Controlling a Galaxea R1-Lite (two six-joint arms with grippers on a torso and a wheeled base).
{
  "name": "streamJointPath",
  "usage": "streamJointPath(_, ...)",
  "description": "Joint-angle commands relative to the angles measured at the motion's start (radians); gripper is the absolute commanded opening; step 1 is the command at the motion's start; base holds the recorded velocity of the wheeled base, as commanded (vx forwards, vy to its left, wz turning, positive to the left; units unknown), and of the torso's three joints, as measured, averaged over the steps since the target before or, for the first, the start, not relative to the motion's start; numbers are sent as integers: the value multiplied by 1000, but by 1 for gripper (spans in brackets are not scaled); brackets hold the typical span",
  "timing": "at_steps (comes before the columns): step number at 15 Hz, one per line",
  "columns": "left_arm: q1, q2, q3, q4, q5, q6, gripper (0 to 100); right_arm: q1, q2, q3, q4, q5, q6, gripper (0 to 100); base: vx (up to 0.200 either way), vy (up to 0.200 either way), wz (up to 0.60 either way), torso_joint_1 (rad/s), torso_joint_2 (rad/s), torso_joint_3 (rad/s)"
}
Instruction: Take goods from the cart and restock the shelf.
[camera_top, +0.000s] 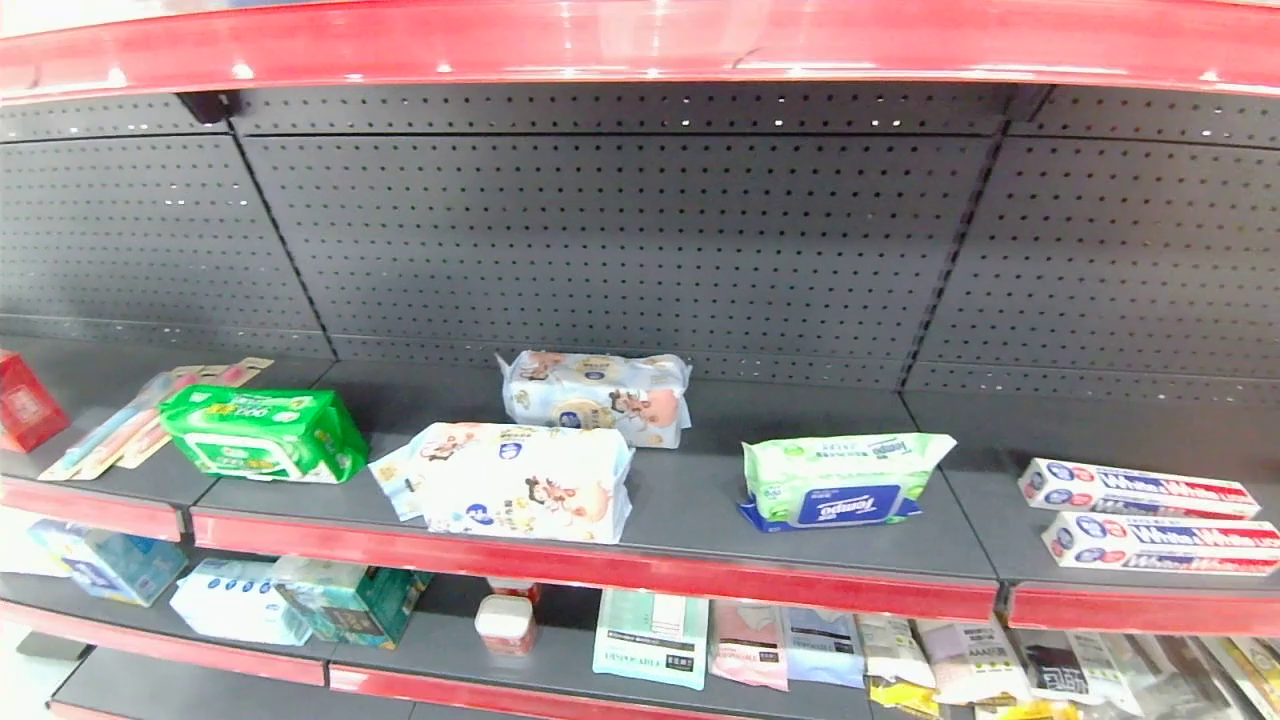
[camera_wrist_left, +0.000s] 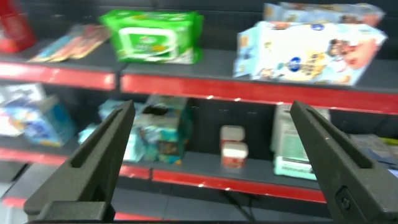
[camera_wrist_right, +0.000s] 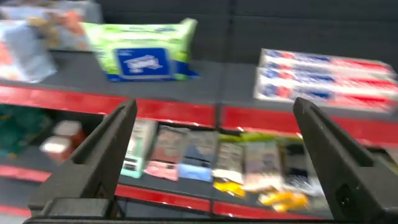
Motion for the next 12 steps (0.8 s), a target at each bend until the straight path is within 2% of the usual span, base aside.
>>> streamJointPath(1,0,1,0,0,0,0,100,0,3,0,0,1,-1,100,0,0,-600,2,7,2)
streamJointPath(6,0,1,0,0,0,0,100,0,1,0,0,1,-1,100,0,0,-600,3,1,5)
streamJointPath(12,0,2,0,0,0,0,100,0,3,0,0,1,-1,100,0,0,0,0,0,0)
